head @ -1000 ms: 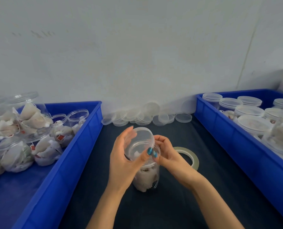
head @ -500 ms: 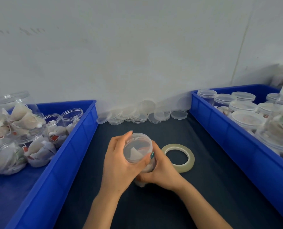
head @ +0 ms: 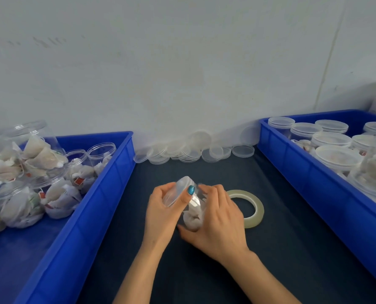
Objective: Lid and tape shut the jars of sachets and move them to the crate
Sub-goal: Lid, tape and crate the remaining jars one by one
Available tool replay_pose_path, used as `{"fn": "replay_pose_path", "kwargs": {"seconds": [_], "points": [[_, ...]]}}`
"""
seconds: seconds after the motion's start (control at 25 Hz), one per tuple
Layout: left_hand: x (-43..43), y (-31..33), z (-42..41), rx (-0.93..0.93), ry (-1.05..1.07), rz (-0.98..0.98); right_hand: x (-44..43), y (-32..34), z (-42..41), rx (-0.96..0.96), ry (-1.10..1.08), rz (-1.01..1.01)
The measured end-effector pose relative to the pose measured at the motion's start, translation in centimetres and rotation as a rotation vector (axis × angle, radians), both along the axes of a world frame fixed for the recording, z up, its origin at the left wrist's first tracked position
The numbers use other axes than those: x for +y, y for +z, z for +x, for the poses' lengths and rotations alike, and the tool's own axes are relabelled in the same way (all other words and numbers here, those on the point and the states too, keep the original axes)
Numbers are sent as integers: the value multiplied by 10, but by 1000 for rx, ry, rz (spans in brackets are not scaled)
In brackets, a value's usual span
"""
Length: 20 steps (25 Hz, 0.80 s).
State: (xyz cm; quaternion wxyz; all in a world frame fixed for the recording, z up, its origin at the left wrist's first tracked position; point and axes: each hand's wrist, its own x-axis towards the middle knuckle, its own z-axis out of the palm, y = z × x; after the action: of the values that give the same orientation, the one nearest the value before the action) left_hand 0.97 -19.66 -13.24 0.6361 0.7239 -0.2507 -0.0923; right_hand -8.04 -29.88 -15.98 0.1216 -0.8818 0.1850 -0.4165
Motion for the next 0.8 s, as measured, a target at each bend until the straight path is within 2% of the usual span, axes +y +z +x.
{"fn": "replay_pose_path", "kwargs": {"seconds": [0.08, 0.16, 0.32, 0.4, 0.64, 0.72, 0.8], "points": [[0, 1, -1, 41, -39, -17, 0, 7, -4, 80, 30, 110], [4, 5, 3, 17, -85, -20, -3, 12, -8, 123, 146, 321], [16, 9, 13, 6, -250, -51, -15, 23, -10, 169, 714, 1029], [19, 8, 12, 35, -323, -97, -19, 23, -11, 214, 888, 1206], [18, 1, 11, 45, -390, -110, -28, 9, -11, 251, 1095, 1357], [16, -1, 10, 63, -411, -141, -27, 8, -11, 269, 1082, 1355], [13, -1, 9, 120, -379, -226, -25, 11, -10, 255, 960, 1260]]}}
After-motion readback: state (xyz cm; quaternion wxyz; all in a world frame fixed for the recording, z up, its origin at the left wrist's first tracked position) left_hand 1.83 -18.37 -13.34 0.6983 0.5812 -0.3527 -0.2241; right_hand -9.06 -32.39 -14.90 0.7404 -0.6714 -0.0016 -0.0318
